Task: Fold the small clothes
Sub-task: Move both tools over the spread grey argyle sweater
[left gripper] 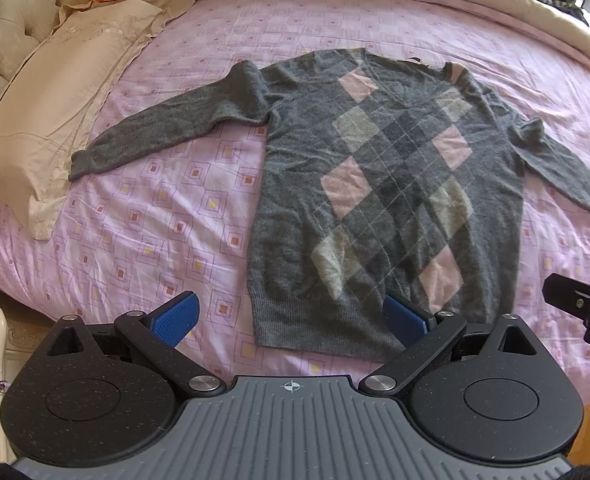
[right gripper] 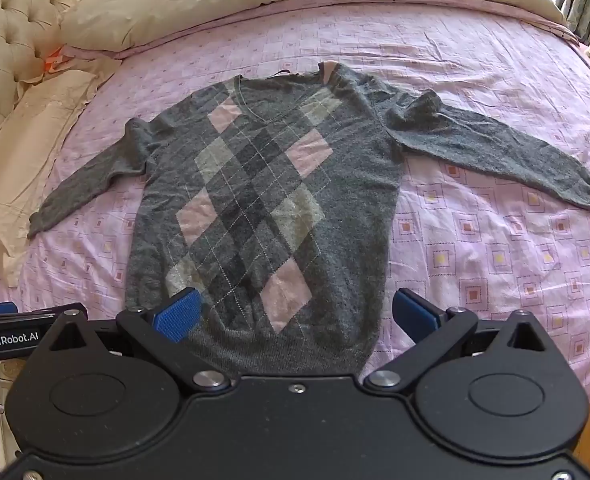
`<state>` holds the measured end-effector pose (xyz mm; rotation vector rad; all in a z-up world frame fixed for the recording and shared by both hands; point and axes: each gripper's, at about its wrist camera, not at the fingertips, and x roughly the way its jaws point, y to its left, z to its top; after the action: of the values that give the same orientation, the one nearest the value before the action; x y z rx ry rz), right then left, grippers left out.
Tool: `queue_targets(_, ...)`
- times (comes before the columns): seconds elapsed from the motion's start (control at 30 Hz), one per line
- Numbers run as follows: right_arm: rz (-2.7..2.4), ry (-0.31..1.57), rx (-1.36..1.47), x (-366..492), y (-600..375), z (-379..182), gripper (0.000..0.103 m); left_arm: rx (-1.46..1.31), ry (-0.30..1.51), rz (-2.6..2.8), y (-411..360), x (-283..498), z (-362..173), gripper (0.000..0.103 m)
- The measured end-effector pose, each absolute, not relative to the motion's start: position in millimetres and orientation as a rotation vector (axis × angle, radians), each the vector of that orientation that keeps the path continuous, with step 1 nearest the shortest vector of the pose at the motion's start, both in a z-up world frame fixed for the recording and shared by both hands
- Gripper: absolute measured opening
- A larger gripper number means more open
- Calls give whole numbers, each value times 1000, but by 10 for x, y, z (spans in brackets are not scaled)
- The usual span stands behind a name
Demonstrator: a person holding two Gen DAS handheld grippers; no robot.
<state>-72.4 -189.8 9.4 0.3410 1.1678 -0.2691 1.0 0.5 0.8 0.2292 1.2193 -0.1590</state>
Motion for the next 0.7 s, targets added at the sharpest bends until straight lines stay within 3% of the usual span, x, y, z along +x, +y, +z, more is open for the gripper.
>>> queue_targets(0.57,-189,1157,403,-658,-1960,58,102,202,1248,-136,55,72,47,99)
queue_targets(0.7,-171,1156,397,-604,-1952,42,102,142,1293,-154,98,141,35,84)
